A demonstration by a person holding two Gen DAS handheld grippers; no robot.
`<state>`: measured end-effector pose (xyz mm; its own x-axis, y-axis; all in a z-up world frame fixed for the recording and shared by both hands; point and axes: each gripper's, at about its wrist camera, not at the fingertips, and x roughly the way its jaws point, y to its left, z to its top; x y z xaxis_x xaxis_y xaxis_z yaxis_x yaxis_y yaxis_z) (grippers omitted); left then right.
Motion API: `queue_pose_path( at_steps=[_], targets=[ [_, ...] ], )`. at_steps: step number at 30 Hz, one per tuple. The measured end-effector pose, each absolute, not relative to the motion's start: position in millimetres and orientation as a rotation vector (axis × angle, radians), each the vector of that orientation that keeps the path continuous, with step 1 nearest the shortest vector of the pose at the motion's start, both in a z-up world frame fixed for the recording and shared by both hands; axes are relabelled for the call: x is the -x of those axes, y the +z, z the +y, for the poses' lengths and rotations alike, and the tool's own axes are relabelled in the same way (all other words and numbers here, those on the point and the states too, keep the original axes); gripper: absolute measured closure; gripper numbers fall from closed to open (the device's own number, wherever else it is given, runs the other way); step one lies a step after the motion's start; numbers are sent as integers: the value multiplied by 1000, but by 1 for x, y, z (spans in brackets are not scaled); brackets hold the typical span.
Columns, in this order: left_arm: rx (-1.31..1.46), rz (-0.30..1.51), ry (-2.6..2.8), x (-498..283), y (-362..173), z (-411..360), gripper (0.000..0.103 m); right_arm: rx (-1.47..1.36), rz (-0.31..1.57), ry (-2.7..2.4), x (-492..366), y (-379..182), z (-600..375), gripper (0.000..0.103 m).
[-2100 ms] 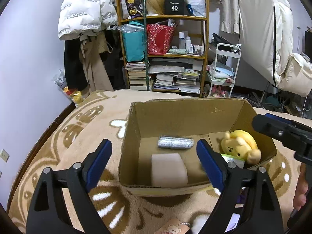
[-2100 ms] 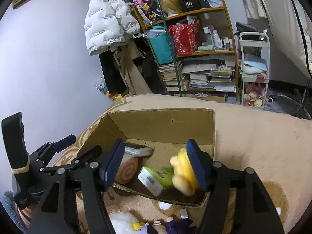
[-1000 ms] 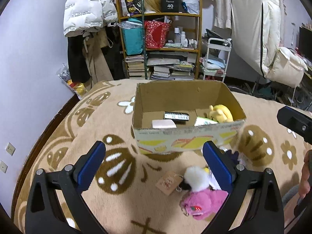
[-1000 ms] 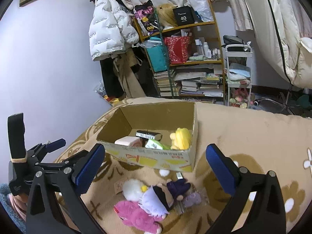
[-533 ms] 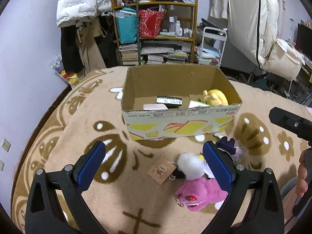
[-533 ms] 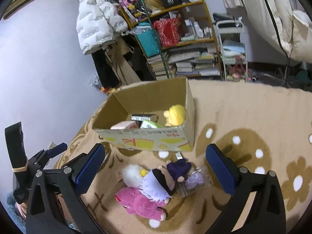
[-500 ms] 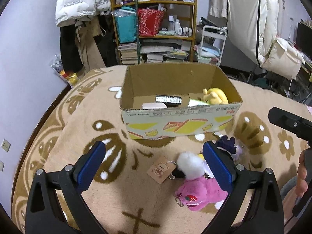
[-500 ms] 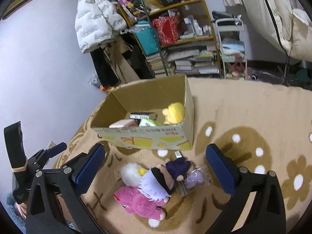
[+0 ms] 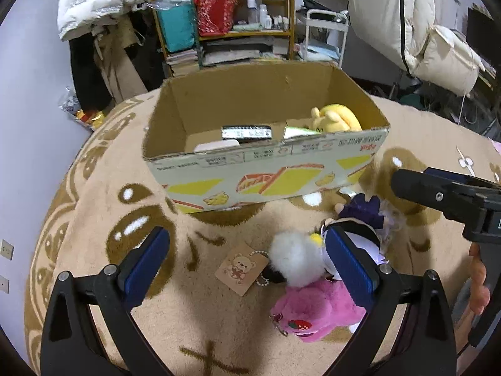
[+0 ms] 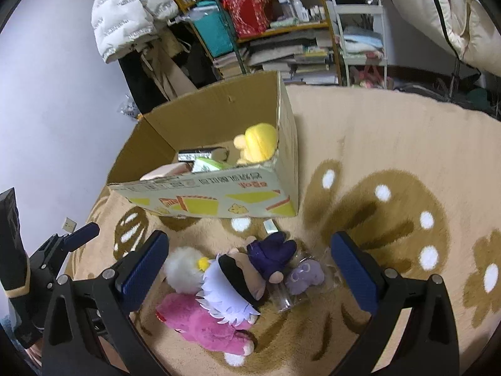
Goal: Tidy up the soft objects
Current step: 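Move both tools back toward the remaining plush toys on the rug, then grasp the white fluffy plush with the left gripper while the right grasps the purple-hat doll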
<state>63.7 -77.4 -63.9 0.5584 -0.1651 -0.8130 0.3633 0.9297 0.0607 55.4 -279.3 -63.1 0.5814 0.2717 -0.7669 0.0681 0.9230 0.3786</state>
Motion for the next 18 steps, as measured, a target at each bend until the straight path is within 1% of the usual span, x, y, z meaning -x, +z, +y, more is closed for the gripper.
queue_pose_path(
  at_steps=[9,18],
  targets=[
    [-267,966,-336,-69,-80,-88,4,-386,1003,107,-67,-80,-274,0],
    [-290,1056,-324,-83,-103,-92,4,-381,1055,96,-79,-98,-268,0]
  ],
)
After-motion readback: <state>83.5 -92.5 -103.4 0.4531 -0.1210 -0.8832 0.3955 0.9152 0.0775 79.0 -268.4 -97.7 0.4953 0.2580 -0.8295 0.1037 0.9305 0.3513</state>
